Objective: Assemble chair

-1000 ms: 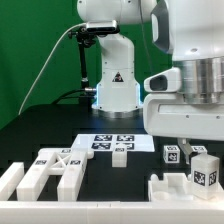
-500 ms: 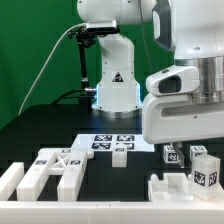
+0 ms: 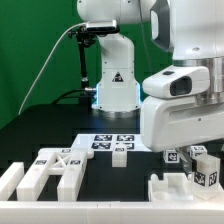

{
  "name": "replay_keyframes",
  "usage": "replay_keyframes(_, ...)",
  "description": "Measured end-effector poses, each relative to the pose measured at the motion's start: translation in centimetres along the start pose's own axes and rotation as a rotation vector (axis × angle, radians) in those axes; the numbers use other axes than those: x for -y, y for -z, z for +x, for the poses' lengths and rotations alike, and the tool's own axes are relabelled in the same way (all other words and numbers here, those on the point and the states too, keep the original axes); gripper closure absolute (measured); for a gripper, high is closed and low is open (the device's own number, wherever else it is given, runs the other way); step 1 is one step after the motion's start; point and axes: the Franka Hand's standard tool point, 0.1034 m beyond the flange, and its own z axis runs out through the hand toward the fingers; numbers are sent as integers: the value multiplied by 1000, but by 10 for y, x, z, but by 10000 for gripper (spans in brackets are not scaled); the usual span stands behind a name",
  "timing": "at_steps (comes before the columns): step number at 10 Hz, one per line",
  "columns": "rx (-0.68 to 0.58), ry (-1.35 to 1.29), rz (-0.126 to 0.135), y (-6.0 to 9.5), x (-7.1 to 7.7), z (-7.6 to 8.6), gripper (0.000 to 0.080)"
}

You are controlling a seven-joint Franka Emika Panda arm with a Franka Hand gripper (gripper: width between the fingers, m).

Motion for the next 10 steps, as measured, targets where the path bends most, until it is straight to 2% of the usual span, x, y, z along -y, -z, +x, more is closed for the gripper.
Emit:
replay_keyframes(1, 0, -10, 0, 0, 0, 0, 361)
replay_keyframes(2, -1, -90, 0, 0, 0, 0, 514)
replay_keyframes(6, -22, -506, -7, -1, -3, 1, 514)
replay_keyframes(9, -28, -1029, 16, -1, -8, 0, 514)
replay_keyframes(10, -26, -1103, 21, -1, -9, -1, 514)
